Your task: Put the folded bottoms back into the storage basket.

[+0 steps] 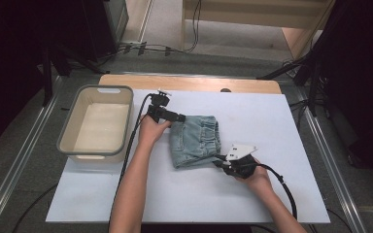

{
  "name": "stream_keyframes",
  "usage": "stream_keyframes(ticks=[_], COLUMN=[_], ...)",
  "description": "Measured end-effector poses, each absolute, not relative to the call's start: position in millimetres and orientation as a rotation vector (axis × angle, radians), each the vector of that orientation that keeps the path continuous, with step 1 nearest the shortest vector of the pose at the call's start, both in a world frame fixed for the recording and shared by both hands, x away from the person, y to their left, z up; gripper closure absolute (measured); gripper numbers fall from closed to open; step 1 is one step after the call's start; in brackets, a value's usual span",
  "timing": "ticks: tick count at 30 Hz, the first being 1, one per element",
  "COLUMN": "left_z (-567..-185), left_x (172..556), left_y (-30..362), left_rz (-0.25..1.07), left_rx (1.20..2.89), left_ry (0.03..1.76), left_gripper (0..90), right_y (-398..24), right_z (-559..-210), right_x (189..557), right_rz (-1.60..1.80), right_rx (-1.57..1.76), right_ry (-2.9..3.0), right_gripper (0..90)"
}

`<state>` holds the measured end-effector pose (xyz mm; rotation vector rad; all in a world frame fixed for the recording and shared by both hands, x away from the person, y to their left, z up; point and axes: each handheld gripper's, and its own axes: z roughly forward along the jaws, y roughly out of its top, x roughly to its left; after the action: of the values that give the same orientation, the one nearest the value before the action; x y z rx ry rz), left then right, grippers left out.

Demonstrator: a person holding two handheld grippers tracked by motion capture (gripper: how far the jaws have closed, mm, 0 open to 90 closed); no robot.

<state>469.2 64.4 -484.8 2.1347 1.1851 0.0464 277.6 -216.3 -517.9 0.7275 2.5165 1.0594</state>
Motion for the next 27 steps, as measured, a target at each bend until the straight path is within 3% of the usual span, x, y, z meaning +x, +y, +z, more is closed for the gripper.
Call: stream_keyframes(ticks=[10,18,27], left_z=[-493,-495,-497], left_x=[469,469,468], left_y=[59,60,59], left_rz=[-0.020,-0.102,-0.099], left_rx=[2.160,2.138,2.142], left_ry=[1.154,1.115,1.093], left_gripper=[15.2,32.0,33.0], right_y=[-217,-216,-217], right_z=[-518,-518,-518], right_x=[278,278,278], right_rz=[1.060,1.063,1.083], right_rx=[0.726,0.736,0.758], right_ry=[2.512,2.517,2.516], right_gripper=[73.8,73.8,73.8])
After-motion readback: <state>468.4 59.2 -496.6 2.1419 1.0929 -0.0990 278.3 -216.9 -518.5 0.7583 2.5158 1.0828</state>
